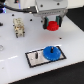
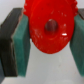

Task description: Insert the blue gear onto the right peg, followed by the red gear

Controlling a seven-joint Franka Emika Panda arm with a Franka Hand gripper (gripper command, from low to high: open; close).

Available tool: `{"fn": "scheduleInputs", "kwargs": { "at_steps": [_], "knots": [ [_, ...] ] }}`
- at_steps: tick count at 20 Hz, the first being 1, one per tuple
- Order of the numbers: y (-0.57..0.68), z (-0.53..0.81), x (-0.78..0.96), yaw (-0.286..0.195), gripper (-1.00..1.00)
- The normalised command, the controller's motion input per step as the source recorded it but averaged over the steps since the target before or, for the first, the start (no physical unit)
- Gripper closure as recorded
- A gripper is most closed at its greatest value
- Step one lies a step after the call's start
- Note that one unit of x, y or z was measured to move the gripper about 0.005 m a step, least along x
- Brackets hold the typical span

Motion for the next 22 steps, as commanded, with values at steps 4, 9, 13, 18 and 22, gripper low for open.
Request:
{"fn": "scheduleInputs", "kwargs": {
  "at_steps": [4,9,13,18,22],
  "knots": [
    [-0.22,0.08,0.78,0.0,1.0],
    [-0.17,0.0,0.63,0.0,1.0],
    [-0.08,0.0,0.55,0.0,1.0],
    [-0.06,0.0,0.5,0.0,1.0],
    [0.0,0.0,0.48,0.0,1.0]
  ]
}}
